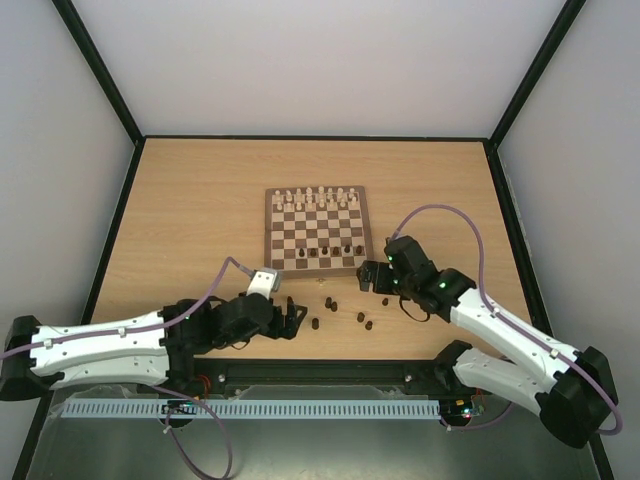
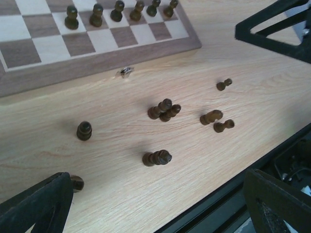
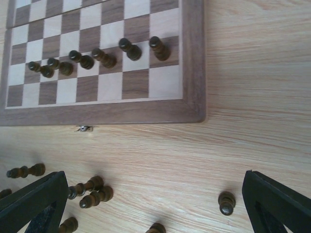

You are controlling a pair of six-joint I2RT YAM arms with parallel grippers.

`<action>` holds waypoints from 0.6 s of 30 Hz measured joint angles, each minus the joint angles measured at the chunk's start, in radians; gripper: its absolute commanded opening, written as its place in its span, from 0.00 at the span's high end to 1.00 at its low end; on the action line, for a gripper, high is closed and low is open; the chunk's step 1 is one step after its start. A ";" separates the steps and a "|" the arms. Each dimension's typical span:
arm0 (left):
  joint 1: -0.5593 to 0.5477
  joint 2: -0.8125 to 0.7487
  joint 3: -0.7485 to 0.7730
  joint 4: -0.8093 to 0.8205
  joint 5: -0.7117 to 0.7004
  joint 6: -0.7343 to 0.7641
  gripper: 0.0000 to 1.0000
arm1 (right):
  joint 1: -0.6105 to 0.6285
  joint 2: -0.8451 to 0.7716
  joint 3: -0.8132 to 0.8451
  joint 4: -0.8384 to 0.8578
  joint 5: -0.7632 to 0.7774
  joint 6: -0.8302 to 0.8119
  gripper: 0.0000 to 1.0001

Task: Set up the chess pieces on the board
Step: Pick up the chess piece at the center of the board.

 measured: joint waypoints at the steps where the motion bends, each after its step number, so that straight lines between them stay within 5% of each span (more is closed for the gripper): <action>1: -0.005 0.003 -0.015 0.010 -0.005 -0.008 0.01 | 0.000 -0.008 -0.008 0.000 0.009 0.011 0.01; 18: -0.027 -0.065 -0.041 0.077 -0.234 -0.018 0.01 | 0.000 0.069 -0.038 0.034 0.080 0.090 0.01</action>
